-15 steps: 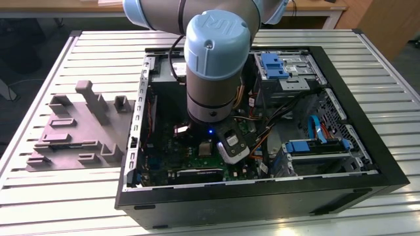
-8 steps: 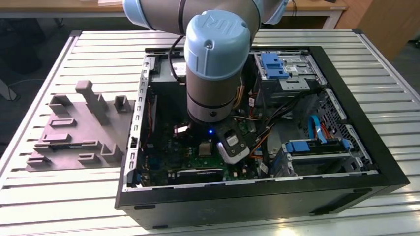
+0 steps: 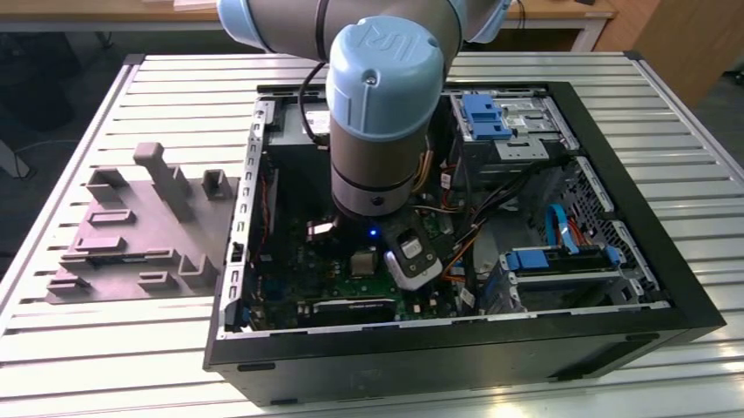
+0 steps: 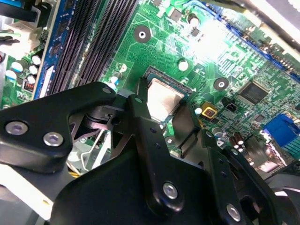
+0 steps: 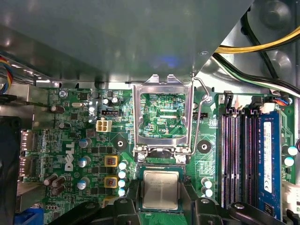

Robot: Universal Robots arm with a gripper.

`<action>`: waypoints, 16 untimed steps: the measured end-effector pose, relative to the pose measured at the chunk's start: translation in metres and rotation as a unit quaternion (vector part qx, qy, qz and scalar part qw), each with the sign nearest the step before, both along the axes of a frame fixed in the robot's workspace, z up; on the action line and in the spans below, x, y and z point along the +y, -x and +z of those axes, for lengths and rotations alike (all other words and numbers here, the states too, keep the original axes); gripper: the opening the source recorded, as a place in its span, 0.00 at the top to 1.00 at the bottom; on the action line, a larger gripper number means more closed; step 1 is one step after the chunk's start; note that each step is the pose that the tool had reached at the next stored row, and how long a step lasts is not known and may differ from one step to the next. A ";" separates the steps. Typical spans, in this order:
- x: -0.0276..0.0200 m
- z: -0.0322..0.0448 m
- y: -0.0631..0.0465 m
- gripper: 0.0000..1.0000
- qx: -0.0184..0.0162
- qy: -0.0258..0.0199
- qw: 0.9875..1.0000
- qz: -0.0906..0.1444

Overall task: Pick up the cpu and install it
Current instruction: 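Place the cpu into insertion slot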

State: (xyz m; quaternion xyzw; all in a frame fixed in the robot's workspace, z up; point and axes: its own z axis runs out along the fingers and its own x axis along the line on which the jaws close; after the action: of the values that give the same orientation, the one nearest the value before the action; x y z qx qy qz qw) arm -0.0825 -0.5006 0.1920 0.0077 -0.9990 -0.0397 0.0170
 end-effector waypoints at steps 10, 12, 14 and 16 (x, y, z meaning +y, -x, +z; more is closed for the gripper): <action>0.0032 -0.0011 0.000 0.53 0.000 0.000 1.000 -0.012; 0.0031 -0.0014 0.000 0.59 0.000 0.000 1.000 -0.012; 0.0031 -0.0017 0.000 0.60 0.000 0.000 1.000 -0.012; 0.0029 -0.0019 0.000 0.60 0.000 0.000 1.000 -0.011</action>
State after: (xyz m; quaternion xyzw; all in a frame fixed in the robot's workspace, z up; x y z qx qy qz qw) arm -0.0825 -0.4977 0.1901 -0.0030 -0.9991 -0.0399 0.0166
